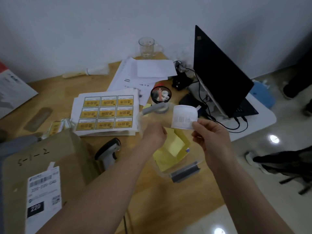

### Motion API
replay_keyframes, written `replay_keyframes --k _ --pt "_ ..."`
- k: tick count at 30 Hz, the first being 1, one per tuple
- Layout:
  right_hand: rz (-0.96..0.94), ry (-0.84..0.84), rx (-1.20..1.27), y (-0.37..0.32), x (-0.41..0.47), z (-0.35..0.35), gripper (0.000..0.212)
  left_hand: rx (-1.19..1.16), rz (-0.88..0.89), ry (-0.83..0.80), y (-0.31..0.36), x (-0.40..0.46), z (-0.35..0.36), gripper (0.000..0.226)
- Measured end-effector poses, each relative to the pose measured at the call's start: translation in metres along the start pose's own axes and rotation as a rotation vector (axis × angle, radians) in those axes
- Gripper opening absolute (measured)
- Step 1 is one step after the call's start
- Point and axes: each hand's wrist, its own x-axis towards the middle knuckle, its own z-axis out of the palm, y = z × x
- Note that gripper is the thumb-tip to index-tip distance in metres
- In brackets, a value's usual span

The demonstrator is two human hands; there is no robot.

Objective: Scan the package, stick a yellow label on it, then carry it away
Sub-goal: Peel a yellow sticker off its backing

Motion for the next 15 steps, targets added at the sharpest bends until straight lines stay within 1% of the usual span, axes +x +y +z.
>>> replay_keyframes --k 2,4,6,9,11,13,15 --pt "0.014 -0.006 -0.004 0.003 0.000 -0.002 0.015 0.065 -0.026 -0.007 -0.003 0.006 0.007 0.017" --pt "0.029 -0.016 -0.004 0.005 0.000 -0.001 0.015 0.122 -0.024 0.002 -0.004 0.009 0.009 0.028" --pt "0.041 -0.025 -0.008 0.008 0.000 0.000 0.014 0.089 0.001 0.040 -0.004 0.007 0.005 0.034" --pt "0.061 -0.049 -0.022 0.009 0.001 0.009 0.009 -0.117 0.019 0.152 -0.005 -0.007 -0.011 0.030" --pt "0.057 -0.085 -0.008 0.009 -0.001 0.019 0.007 -0.257 0.015 0.277 -0.009 -0.023 -0.028 0.025" --pt "0.019 -0.116 -0.028 0.009 -0.006 0.033 0.007 -0.409 0.011 0.430 -0.018 -0.046 -0.047 0.018" --pt "-0.071 -0.143 -0.093 0.011 -0.014 0.050 0.008 -0.559 0.007 0.553 -0.027 -0.074 -0.063 0.012"
